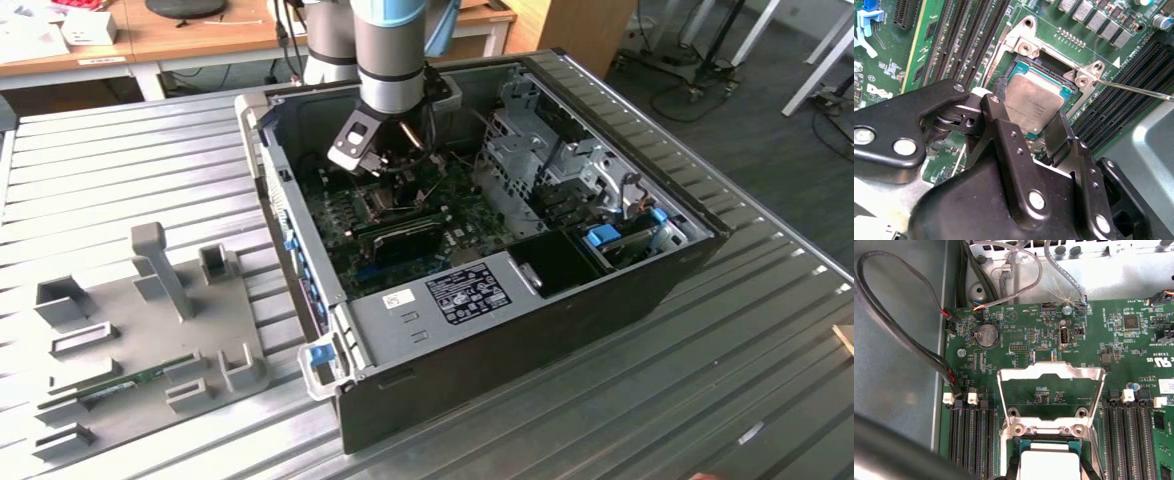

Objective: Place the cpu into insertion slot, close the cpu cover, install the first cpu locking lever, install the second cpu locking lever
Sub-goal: 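Place the cpu into insertion slot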

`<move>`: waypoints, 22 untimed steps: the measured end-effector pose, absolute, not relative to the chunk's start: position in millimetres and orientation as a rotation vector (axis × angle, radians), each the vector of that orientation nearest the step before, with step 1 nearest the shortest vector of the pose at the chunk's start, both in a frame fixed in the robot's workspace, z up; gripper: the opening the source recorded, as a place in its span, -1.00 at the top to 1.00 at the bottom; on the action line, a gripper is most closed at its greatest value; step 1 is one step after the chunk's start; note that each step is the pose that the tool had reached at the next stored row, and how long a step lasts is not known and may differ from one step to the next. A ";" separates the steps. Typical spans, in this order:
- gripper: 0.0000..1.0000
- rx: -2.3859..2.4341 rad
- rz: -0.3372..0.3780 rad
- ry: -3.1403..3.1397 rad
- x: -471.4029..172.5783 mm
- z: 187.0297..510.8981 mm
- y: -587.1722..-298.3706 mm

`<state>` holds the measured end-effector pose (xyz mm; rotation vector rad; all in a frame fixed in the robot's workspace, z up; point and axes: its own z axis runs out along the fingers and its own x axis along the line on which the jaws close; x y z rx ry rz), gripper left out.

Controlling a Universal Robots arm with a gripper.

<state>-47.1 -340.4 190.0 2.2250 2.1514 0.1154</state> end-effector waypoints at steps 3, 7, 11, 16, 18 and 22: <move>-0.08 2.225 0.115 2.151 -47.1 190.0 -340.4; -0.08 2.225 0.115 2.152 -47.2 190.1 -340.4; -0.08 2.225 0.116 2.151 -48.1 190.1 -340.4; -0.08 2.224 0.116 2.151 -49.0 190.1 -340.4; -0.08 2.224 0.116 2.151 -49.1 190.1 -340.4; -0.08 2.225 0.116 2.151 -49.3 190.1 -340.4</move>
